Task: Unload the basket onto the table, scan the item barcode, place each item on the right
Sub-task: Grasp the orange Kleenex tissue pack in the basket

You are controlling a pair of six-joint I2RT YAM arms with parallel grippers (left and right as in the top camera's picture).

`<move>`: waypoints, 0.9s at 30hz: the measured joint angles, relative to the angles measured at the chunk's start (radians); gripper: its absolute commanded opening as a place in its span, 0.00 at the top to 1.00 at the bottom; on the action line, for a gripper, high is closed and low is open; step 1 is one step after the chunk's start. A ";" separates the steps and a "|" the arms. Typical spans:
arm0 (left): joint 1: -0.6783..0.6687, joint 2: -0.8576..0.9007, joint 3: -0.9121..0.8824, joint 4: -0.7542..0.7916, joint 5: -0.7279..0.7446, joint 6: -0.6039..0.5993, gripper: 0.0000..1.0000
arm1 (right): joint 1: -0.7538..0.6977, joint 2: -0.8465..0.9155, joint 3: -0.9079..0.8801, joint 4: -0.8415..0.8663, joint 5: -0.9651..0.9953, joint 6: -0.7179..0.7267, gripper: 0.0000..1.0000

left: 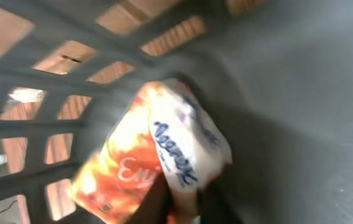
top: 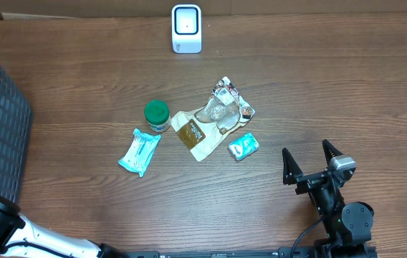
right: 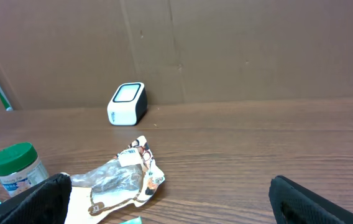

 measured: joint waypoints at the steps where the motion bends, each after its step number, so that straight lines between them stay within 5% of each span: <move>1: 0.000 0.000 0.001 0.000 -0.002 0.003 0.96 | 0.000 0.000 0.000 0.000 0.000 0.000 0.00; 19: -0.144 -0.027 0.134 -0.265 0.100 -0.060 0.96 | 0.000 0.000 0.000 0.000 0.000 0.000 0.00; 27: -0.214 -0.301 0.241 -0.301 0.170 -0.228 0.96 | 0.000 0.000 0.000 0.000 0.000 0.000 0.00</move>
